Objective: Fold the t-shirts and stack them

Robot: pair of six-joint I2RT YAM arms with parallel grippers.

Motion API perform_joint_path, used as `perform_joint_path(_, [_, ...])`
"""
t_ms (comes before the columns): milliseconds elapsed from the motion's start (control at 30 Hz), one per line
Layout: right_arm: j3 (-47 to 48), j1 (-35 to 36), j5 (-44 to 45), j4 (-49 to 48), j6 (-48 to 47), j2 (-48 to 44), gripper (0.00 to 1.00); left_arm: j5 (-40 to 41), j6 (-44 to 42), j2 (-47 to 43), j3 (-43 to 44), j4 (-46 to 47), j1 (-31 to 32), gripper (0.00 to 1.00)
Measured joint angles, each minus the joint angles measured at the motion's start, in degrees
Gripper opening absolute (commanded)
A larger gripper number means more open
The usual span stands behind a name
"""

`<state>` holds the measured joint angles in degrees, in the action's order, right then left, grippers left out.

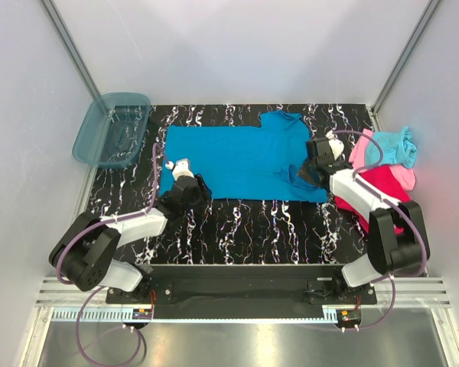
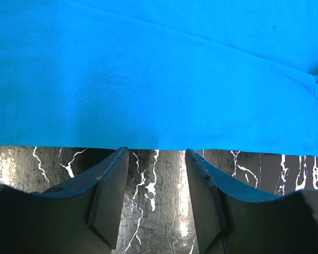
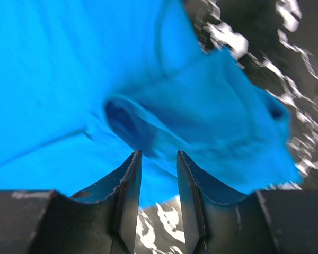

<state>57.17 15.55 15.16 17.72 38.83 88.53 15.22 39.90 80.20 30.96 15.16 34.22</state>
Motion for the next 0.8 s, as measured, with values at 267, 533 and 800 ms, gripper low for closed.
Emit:
perform_joint_path(267, [-8.3, -0.4, 0.3, 1.8, 0.3, -5.6, 0.43, 0.0, 0.0, 0.0, 0.0, 0.0, 0.0, 0.51])
perform_joint_path(533, [-9.2, -2.5, 0.5, 1.9, 0.7, -1.8, 0.43, 0.0, 0.0, -0.3, -0.6, 0.0, 0.0, 0.51])
perform_joint_path(800, [-7.6, -5.5, 0.5, 1.4, 1.2, 2.6, 0.43, 0.0, 0.0, -0.6, -0.6, 0.0, 0.0, 0.51])
